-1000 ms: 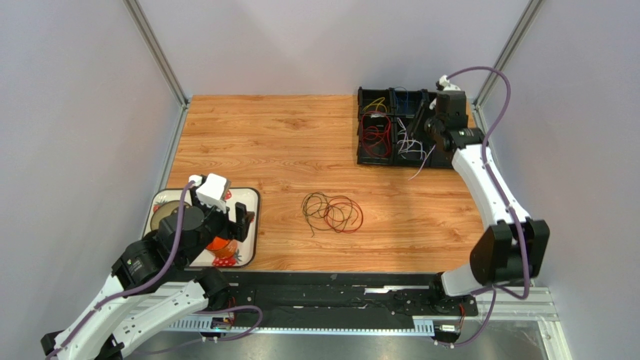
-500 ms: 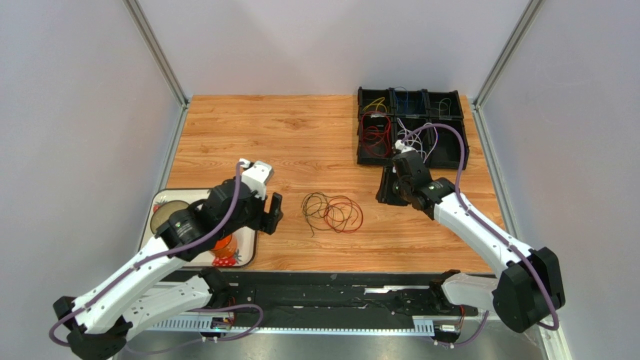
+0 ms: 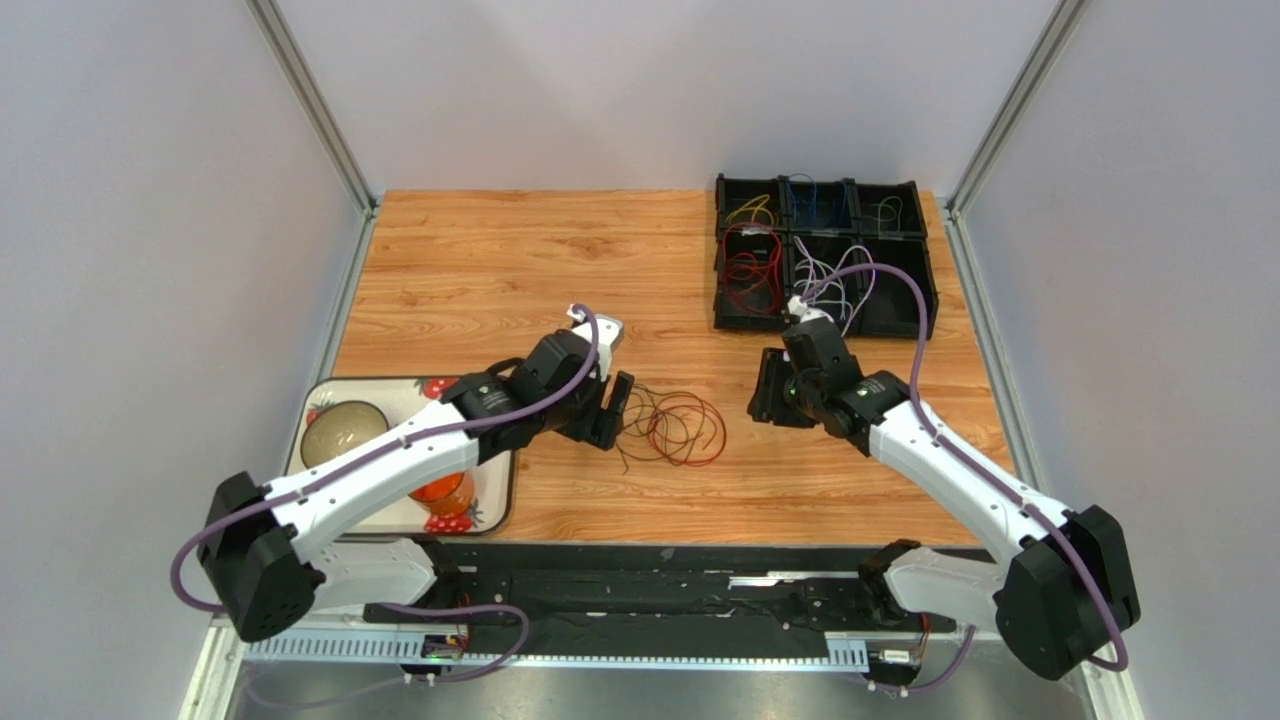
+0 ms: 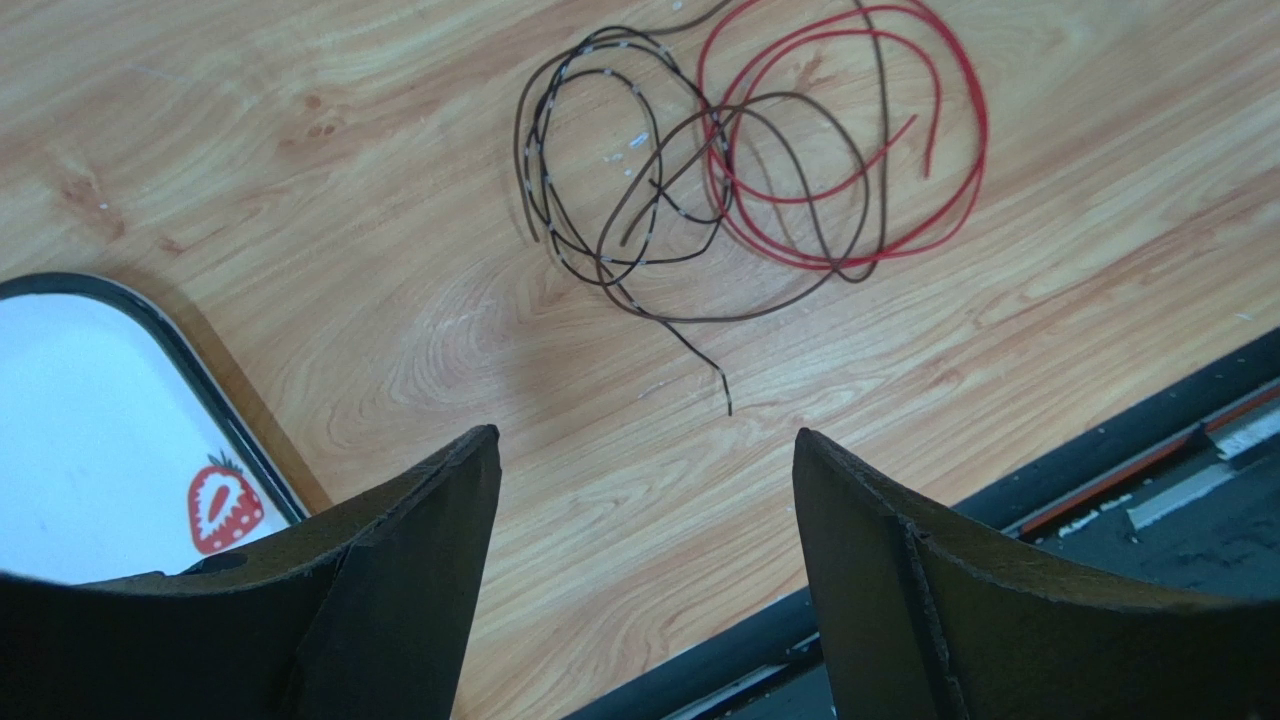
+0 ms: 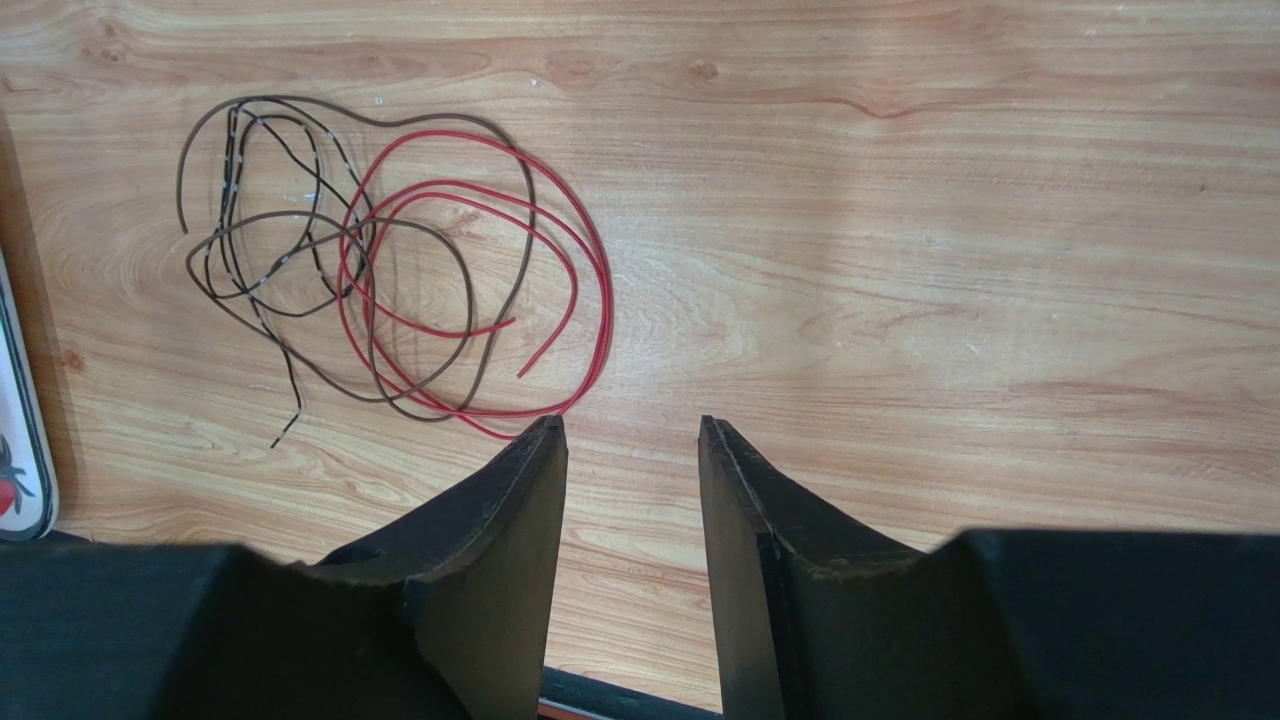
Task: Untangle the cables
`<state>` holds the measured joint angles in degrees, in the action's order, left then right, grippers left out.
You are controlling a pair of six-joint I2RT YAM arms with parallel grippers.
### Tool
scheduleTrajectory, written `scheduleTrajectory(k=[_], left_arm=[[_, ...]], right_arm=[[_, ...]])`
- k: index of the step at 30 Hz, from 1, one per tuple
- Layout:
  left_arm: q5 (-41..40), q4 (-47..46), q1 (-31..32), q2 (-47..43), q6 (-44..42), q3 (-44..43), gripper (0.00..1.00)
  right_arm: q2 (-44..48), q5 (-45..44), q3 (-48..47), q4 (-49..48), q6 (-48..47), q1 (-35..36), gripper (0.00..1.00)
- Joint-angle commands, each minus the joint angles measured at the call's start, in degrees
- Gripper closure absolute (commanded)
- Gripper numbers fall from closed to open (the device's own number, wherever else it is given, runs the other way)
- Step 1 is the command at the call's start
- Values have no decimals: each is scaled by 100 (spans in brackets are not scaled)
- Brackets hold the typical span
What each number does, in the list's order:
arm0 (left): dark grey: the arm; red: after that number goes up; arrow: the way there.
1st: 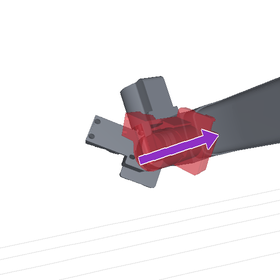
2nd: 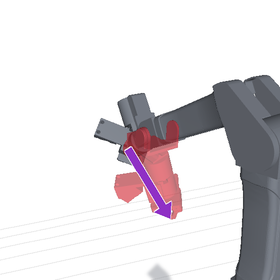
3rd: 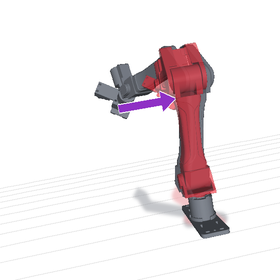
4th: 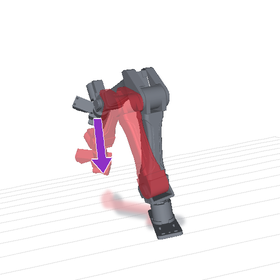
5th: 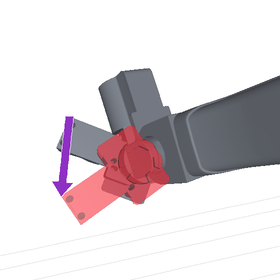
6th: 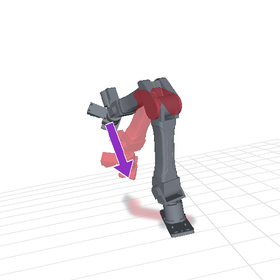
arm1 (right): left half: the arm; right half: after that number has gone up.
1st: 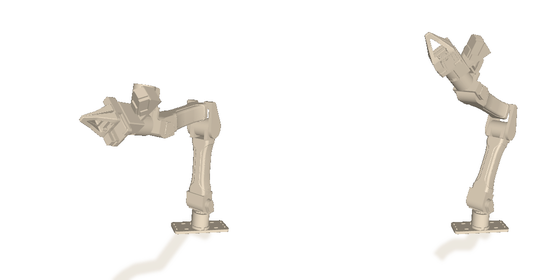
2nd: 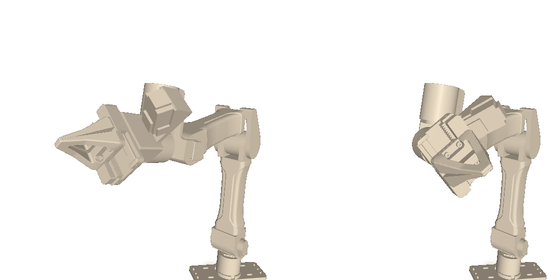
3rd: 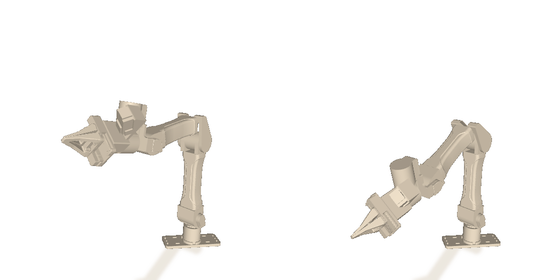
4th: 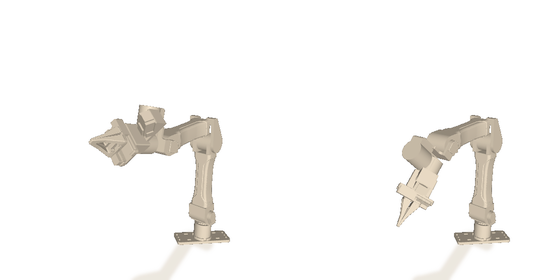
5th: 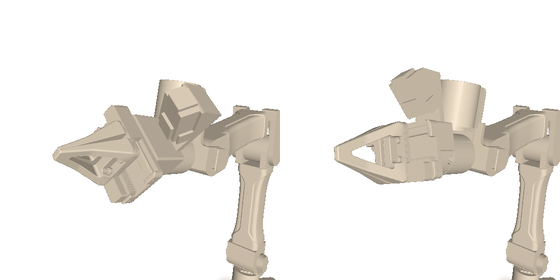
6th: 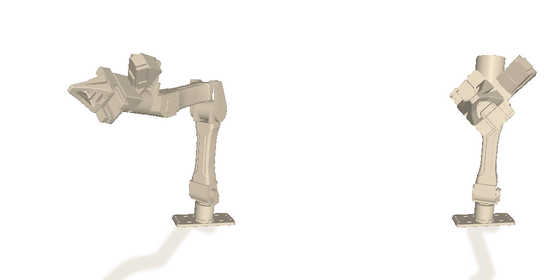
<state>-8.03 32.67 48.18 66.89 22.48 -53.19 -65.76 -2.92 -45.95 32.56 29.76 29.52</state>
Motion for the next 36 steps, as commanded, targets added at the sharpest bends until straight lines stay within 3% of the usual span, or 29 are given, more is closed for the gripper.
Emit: scheduleTrajectory(k=[1,13,17,19,20,22,23,25,36], left_arm=[[-155,-489,-20,507,151,-104,21],[-515,-876,-28,2064,-42,-438,26],[-647,-902,-46,2547,-42,-666,34],[-647,-937,-46,2714,-51,-763,42],[-656,-929,-46,2758,-59,-824,57],[-656,-911,-37,2838,-77,-868,73],[-647,-920,-46,2855,-77,-877,89],[-629,-894,-37,2873,-95,-895,100],[-568,-393,-37,2153,-130,-1202,100]], right_arm=[[-130,125,51,-311,4,45,58],[-438,397,60,-487,-207,72,59],[-552,424,34,-522,-242,72,59],[-596,432,8,-531,-269,72,59],[-605,432,-1,-531,-269,63,59],[-631,424,-19,-513,-313,63,59],[-640,406,-28,-522,-330,72,59],[-658,345,-71,-470,-409,72,59],[-438,292,-168,-285,-445,72,59]])
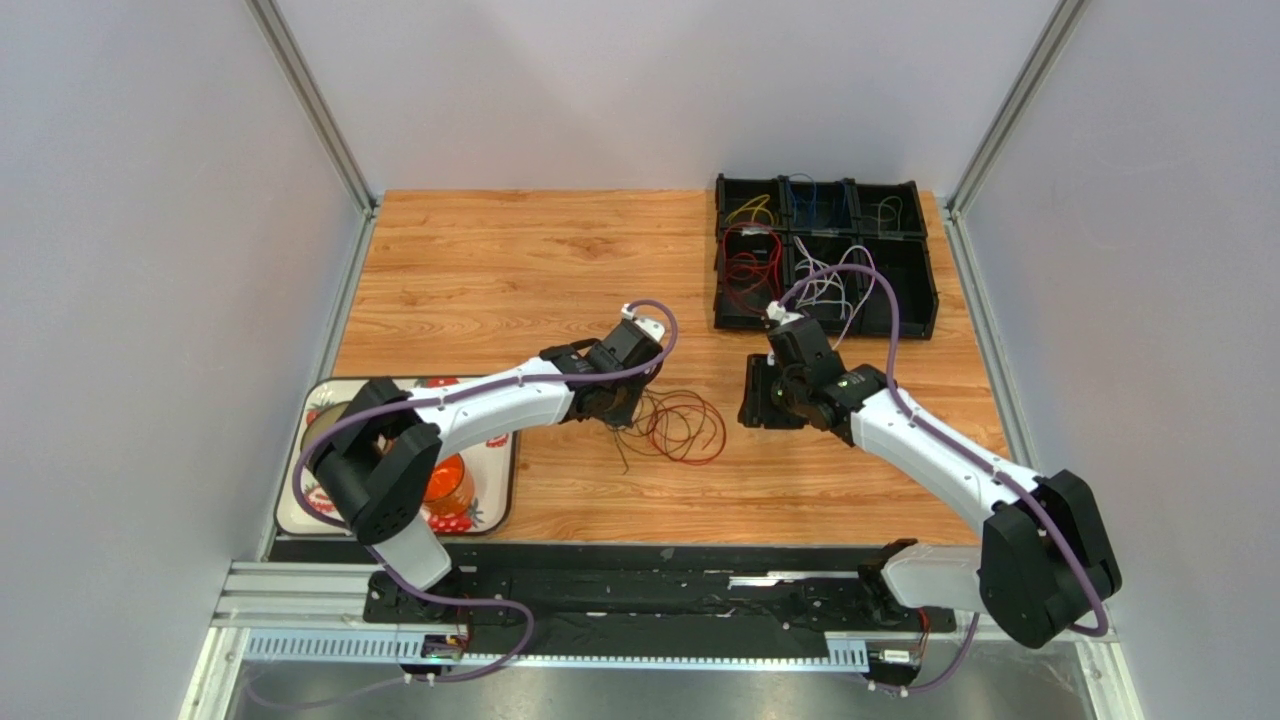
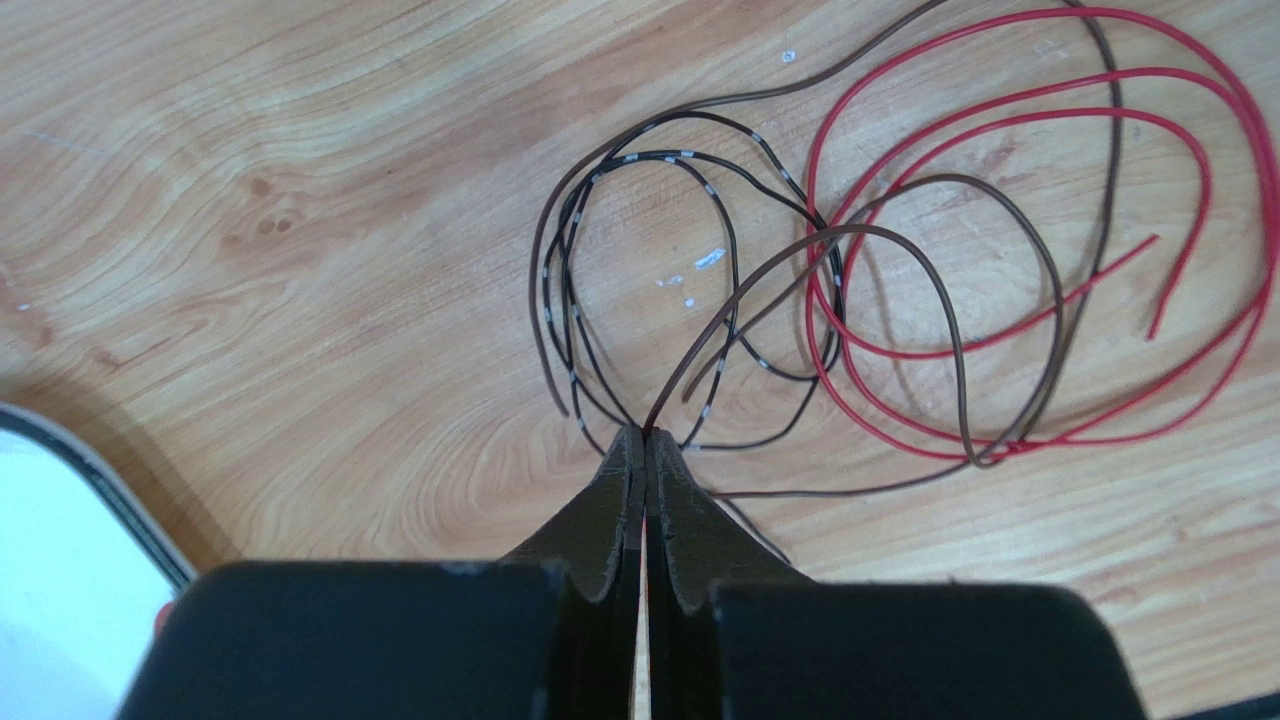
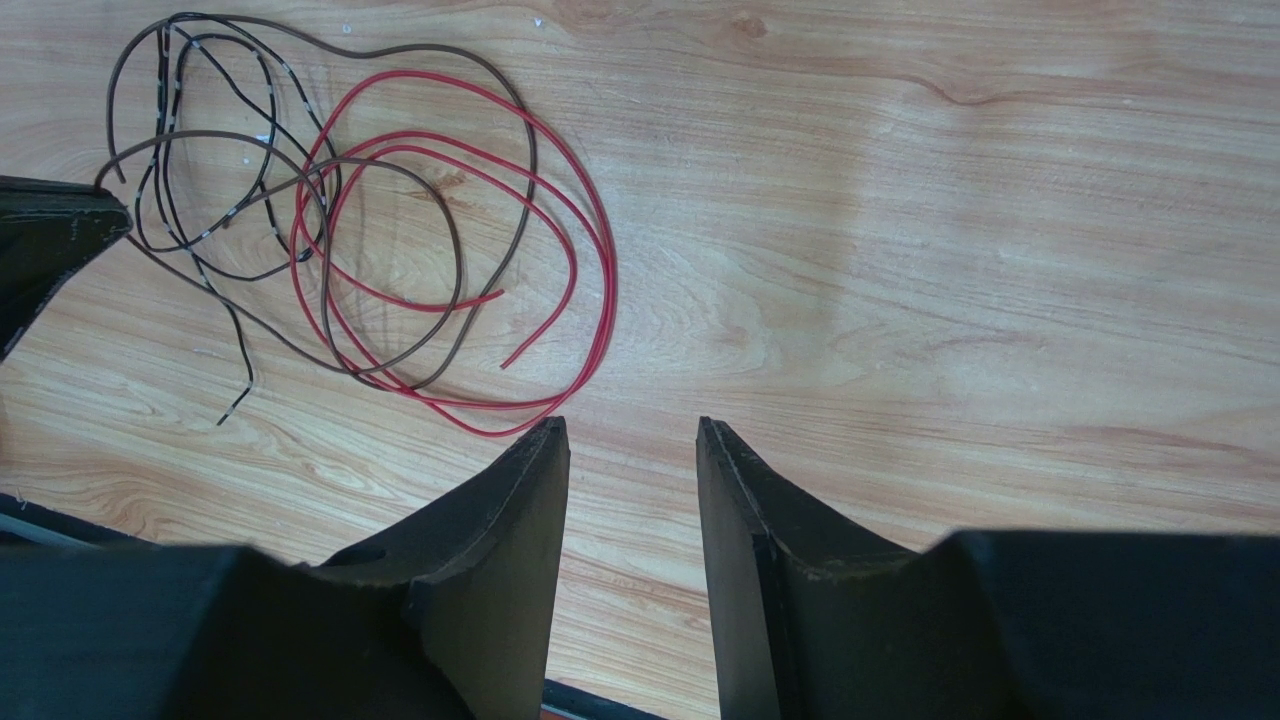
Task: Untangle the cables
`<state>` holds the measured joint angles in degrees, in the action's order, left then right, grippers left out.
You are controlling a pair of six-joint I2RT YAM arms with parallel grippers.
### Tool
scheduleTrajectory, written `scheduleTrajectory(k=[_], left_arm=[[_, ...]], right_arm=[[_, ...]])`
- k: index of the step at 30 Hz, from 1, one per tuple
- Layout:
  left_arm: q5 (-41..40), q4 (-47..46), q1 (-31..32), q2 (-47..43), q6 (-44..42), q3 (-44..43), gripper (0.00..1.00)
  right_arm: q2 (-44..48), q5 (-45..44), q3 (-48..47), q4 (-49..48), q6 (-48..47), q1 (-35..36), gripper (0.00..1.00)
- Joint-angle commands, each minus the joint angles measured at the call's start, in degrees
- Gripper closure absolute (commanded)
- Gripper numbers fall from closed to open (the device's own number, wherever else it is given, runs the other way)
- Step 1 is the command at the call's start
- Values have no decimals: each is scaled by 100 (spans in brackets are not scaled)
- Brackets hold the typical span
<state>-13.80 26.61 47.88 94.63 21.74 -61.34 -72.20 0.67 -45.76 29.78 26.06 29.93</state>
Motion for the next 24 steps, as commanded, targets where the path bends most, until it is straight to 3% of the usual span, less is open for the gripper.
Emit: scheduleTrajectory(k=[1,13,24], left_arm=[[27,317,-15,-708,-73,-431,100],[746,714,-15,-2290,-257,-1107,100],[1336,494,-15,-3758,-433,-1626,100]], right_arm=[[250,-67,-179,10,-75,30,59],[707,-14,-232,195,-40,30,59],[1068,153,-232,318,92,30,59]])
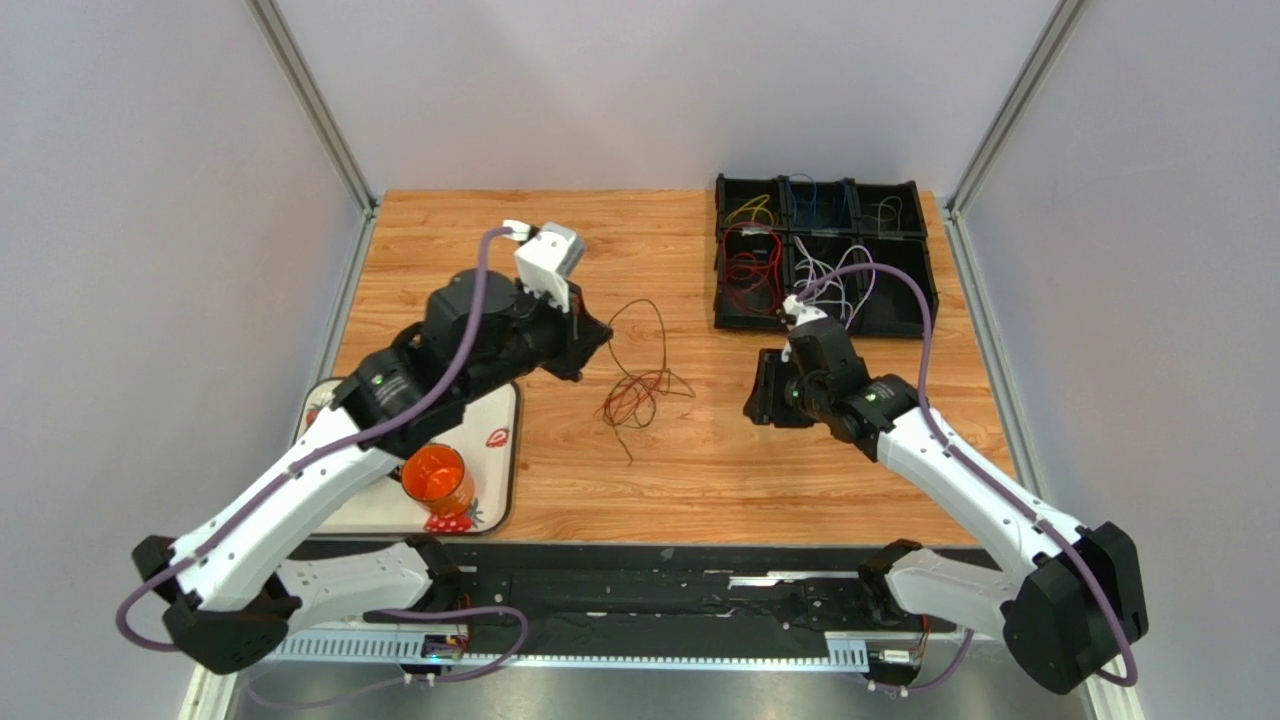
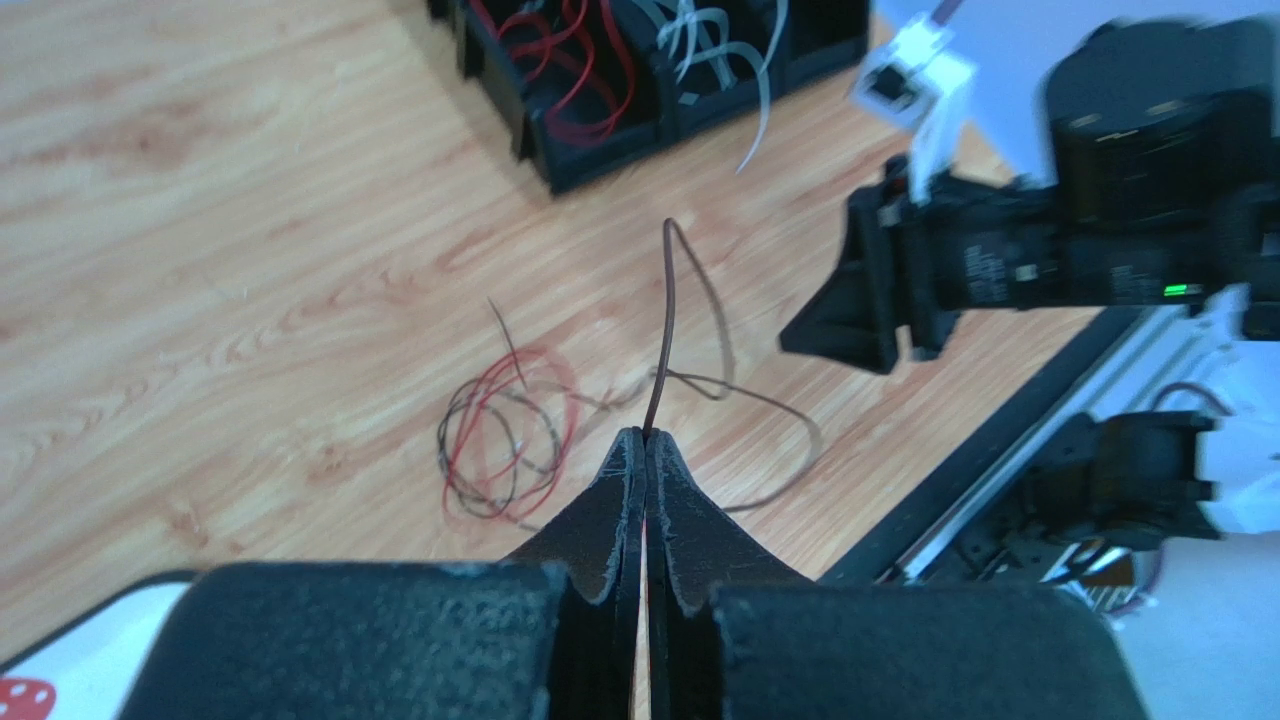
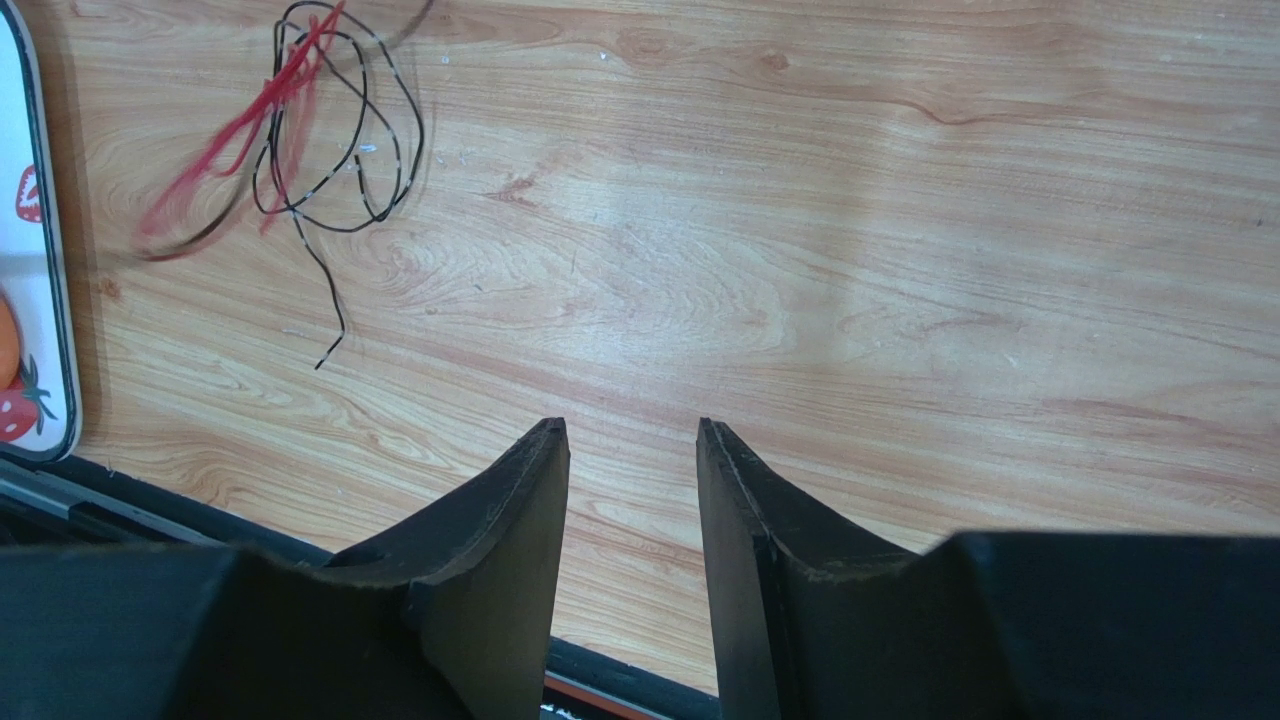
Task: Untangle the cables
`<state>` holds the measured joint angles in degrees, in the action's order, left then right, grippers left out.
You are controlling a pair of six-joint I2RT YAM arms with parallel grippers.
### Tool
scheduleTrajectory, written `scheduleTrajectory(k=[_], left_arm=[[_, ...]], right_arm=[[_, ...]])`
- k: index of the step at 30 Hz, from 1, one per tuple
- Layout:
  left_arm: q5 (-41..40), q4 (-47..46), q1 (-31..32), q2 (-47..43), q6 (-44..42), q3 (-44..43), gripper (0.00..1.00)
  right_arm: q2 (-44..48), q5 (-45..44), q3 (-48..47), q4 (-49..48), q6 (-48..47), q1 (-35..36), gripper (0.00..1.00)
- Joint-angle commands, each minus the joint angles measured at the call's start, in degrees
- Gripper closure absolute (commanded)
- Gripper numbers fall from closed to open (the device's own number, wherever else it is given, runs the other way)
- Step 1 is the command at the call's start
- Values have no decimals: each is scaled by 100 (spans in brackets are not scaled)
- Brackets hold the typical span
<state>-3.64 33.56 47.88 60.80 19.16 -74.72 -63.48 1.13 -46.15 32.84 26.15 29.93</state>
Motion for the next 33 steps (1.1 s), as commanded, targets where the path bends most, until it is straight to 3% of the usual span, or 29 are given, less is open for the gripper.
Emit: scheduleTrajectory(k=[1,5,9,14,21,27,33], left_arm=[[459,-244,-15,-515,-176,-324,100],[1084,-1217,-7,-1016,-158,44,100],[567,-1160,-15,-1140,-9,396,100],[873,-1352,-15,-1184,193,932,100],[943,-2028,-15,-1114,544,2274,100],[1427,-3153,-15,-561,1142,3375,100],[1717,-3681,2,292,1415,3499,100]], right_arm=[[231,125,-184,12,118,30,59],[415,239,-131,-14,136,30,59],[608,126,-271,169,13,21,59],[934,-24,-623,477,-268,30,59],[1303,123,-764,496,-164,13,47],[1444,687,-211,162,118,21,46],[1479,512,-52,232,127,21,46]])
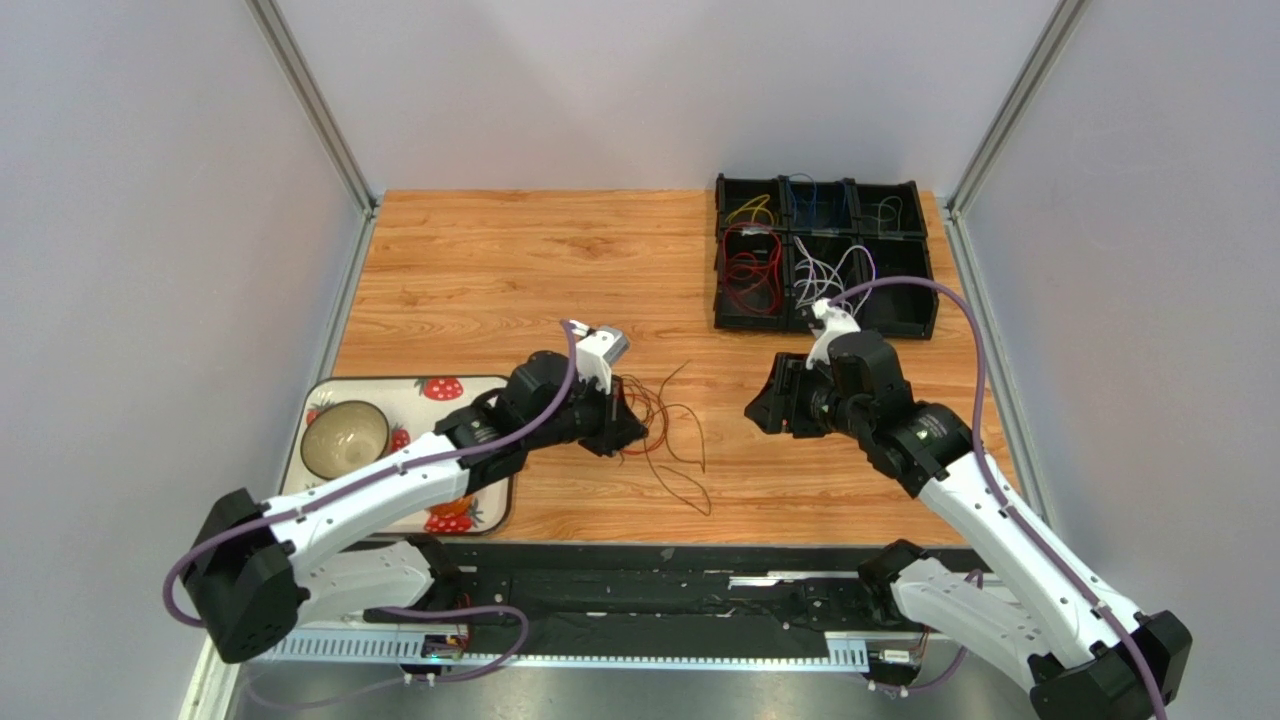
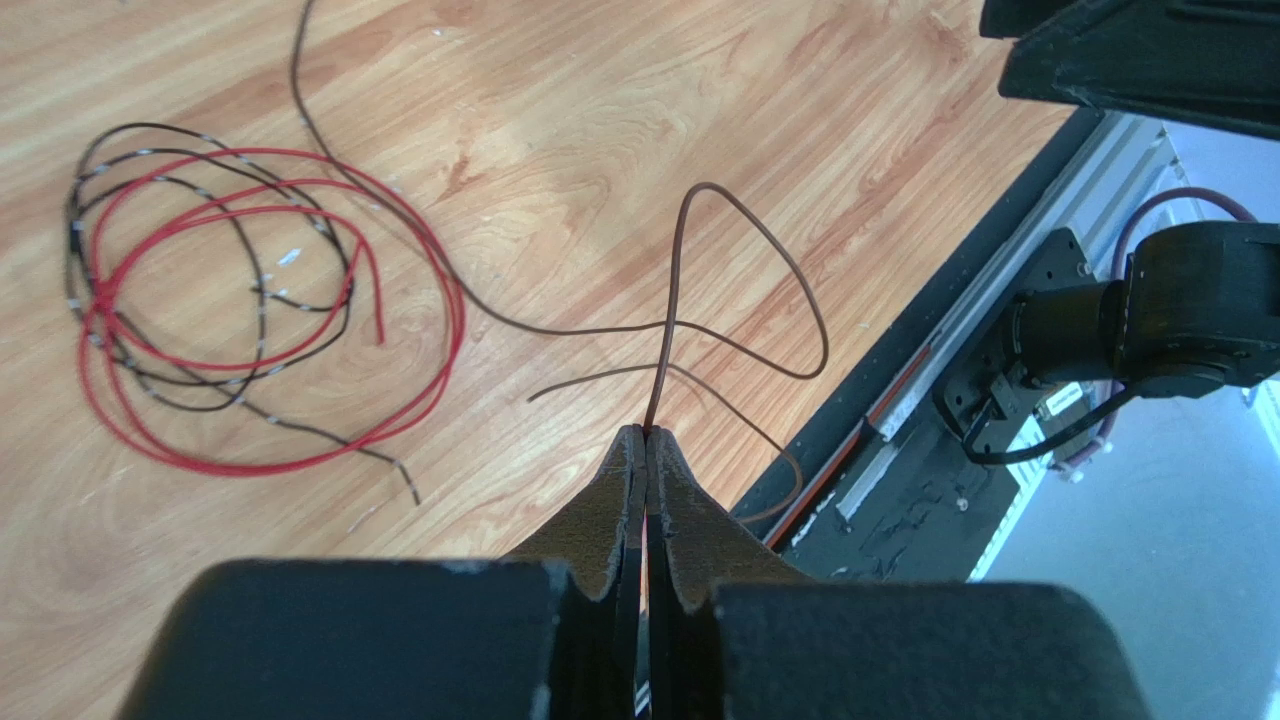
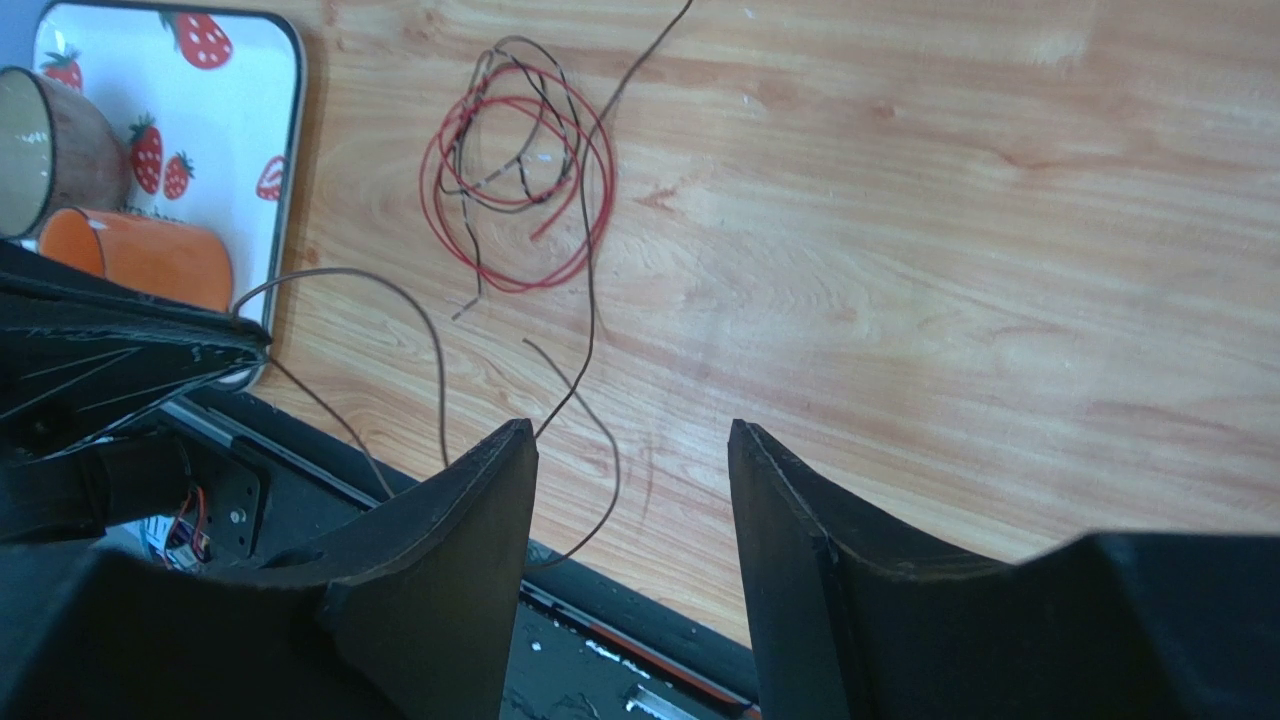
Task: Untangle the cables
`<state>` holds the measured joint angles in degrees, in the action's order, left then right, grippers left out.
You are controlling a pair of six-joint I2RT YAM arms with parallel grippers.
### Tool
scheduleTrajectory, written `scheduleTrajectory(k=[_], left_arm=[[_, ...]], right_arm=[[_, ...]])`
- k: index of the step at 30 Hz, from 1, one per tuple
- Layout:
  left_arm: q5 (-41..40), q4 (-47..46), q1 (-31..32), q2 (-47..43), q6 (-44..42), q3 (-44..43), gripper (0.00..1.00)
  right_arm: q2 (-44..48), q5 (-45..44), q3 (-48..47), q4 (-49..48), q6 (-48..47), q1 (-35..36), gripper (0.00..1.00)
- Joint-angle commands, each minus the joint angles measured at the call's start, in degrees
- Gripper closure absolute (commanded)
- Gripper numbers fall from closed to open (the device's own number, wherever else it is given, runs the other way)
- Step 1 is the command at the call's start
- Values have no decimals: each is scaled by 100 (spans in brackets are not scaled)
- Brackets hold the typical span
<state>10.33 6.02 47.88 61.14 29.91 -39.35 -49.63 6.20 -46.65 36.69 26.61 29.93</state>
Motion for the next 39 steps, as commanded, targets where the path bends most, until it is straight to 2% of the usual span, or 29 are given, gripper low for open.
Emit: scheduleTrajectory(k=[1,3,6,10,12,20,35,39], left_arm=[[364,-1014,11,440,366,-29,100],[478,-1252,37,774,410,-142,100],[313,-1087,90,1309,366,-553,100],[-293,-78,90,1970,182,-1258,100],[-575,144,81,2356,129,-1574,100],[-392,189,20,3622,15,-2128,100],[-330,119,-129,4335,-47,-2322,100],[-356,162,-138,4432,-99,-2366,100]], right_arm=[[76,-30,-19,-101,72,21,46],[58,-153,-72,-39,64,21,46],[50,-180,-81,5,64,21,46],[41,57,42,-100,90,13,46],[6,188,121,-170,134,21,45],[-468,453,446,-452,239,13,44],[-1769,689,324,-733,91,74,45],[-1998,506,61,-375,-42,346,43]])
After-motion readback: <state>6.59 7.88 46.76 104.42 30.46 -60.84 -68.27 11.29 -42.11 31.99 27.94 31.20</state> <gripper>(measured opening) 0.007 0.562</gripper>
